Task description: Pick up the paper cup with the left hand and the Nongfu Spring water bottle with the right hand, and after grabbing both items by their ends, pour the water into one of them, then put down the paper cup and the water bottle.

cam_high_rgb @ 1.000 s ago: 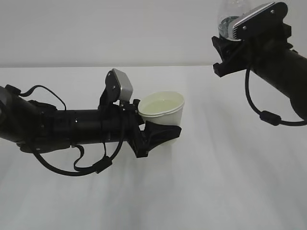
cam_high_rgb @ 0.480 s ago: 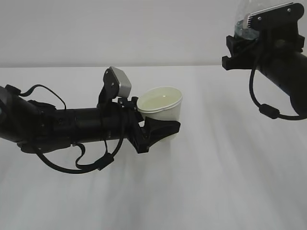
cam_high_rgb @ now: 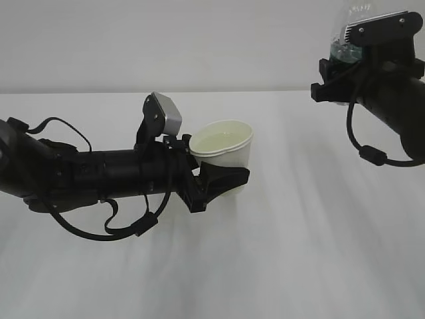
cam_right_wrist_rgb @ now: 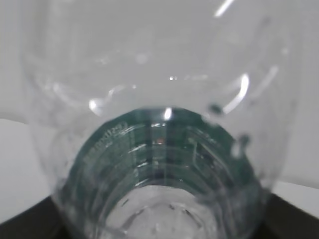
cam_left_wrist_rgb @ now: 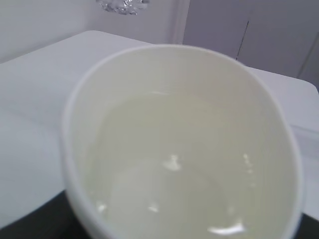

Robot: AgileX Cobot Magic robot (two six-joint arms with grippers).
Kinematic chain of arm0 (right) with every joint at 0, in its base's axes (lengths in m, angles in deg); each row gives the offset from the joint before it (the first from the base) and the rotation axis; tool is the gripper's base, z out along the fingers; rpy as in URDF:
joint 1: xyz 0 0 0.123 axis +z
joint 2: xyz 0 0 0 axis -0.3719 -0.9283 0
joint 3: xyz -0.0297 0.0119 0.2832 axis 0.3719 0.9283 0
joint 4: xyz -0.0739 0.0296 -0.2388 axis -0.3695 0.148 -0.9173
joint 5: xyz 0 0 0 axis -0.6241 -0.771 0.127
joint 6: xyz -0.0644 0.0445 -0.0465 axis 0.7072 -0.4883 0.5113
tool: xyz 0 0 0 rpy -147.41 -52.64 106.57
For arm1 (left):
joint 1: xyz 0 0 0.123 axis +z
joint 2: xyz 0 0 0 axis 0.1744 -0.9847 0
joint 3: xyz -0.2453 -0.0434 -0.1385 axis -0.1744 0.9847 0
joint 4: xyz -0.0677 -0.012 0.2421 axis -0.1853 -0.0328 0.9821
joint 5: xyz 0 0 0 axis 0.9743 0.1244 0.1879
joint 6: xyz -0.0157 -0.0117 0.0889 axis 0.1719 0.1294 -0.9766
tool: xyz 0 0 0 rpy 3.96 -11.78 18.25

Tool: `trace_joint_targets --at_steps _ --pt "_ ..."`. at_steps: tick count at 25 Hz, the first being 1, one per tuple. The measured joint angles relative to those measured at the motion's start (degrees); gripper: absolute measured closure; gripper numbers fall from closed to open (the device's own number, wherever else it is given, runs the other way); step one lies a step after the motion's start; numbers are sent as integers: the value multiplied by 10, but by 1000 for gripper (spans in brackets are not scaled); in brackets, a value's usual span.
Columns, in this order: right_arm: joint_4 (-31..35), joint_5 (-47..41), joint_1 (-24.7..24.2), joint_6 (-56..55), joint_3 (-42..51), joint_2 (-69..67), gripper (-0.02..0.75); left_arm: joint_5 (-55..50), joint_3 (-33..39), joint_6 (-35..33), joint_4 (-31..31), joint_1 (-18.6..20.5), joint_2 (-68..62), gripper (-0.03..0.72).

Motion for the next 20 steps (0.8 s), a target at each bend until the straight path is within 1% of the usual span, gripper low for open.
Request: trace_joint_targets --at_steps 6,17,20 --pt "3 1 0 1 0 -28 272 0 0 0 0 0 0 238" --pt "19 80 0 -12 0 -106 272 0 0 0 0 0 0 238" --pt "21 100 -2 -34 0 -126 272 0 0 0 0 0 0 238"
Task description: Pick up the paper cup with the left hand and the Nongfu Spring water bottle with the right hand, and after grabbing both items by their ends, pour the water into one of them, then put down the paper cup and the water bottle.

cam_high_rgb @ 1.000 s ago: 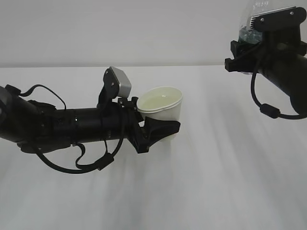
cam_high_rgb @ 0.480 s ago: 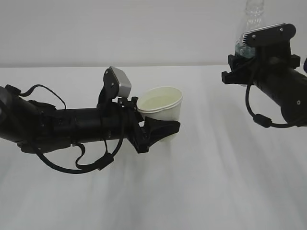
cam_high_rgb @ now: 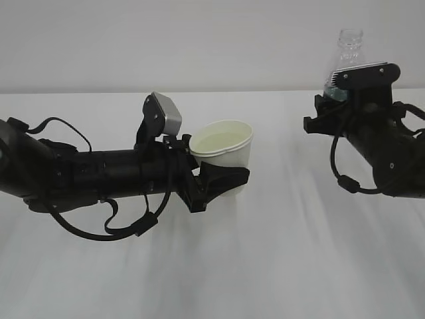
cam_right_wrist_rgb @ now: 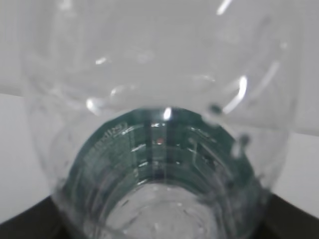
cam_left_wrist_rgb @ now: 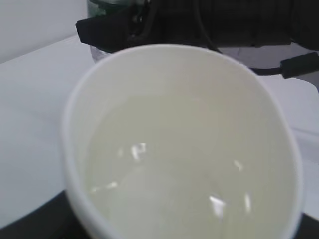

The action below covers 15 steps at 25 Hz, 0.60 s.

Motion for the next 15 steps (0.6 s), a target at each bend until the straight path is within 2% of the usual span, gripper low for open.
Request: trace_joint_targets --at_steps 5,15 --pt "1 22 -13 -44 0 -33 272 0 0 0 0 0 0 238" --pt "4 59 -17 -50 -1 -86 272 0 0 0 0 0 0 239"
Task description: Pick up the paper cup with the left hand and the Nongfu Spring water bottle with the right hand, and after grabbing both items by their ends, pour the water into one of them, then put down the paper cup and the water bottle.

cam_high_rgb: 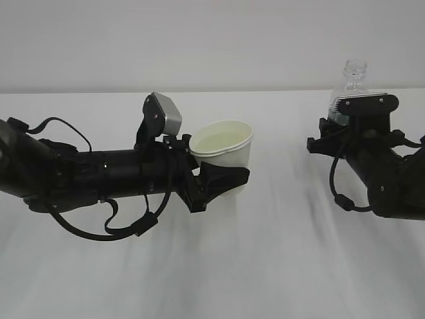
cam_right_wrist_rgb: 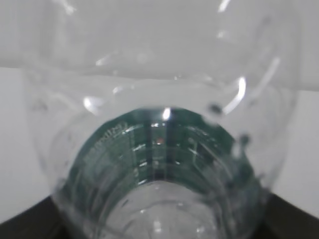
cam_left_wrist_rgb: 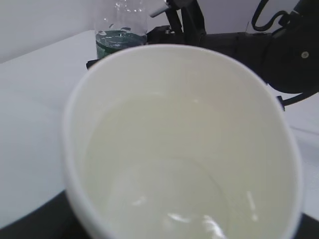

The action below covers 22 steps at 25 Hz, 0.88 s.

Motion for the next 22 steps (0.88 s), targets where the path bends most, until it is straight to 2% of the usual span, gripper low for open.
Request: trace_joint_targets --at_steps 10,22 --pt "-3 23 -22 -31 -3 -38 272 0 0 0 0 0 0 239" --pt "-3 29 -22 -65 -4 -56 272 0 0 0 0 0 0 239"
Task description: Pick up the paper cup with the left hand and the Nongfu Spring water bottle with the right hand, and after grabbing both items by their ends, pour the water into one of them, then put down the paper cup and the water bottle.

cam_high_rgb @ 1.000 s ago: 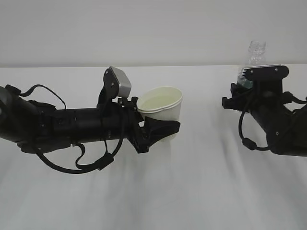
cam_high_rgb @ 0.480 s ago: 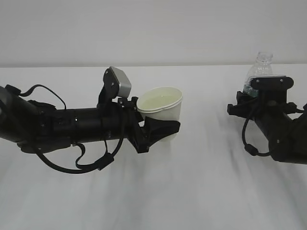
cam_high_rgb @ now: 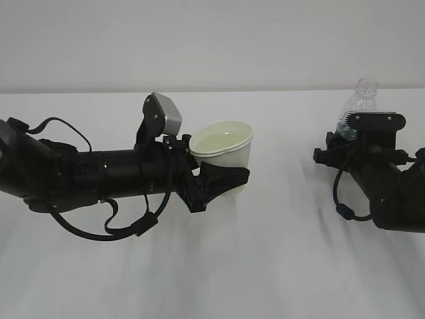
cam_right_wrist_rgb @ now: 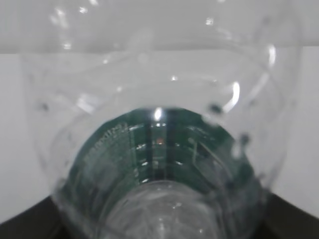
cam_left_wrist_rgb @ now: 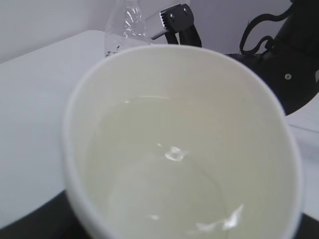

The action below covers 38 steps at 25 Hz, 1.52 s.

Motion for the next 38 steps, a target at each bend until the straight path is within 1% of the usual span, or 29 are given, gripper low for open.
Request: trace_joint_targets --at_steps 5,22,28,38 --pt "0 1 0 -1 0 -2 272 0 0 0 0 0 0 239" --pt "-1 66 0 -4 3 -20 271 0 0 0 0 0 0 239" --pt "-20 66 0 -4 8 -20 227 0 0 0 0 0 0 239" --pt "-32 74 0 -4 8 -20 192 0 0 0 0 0 0 239"
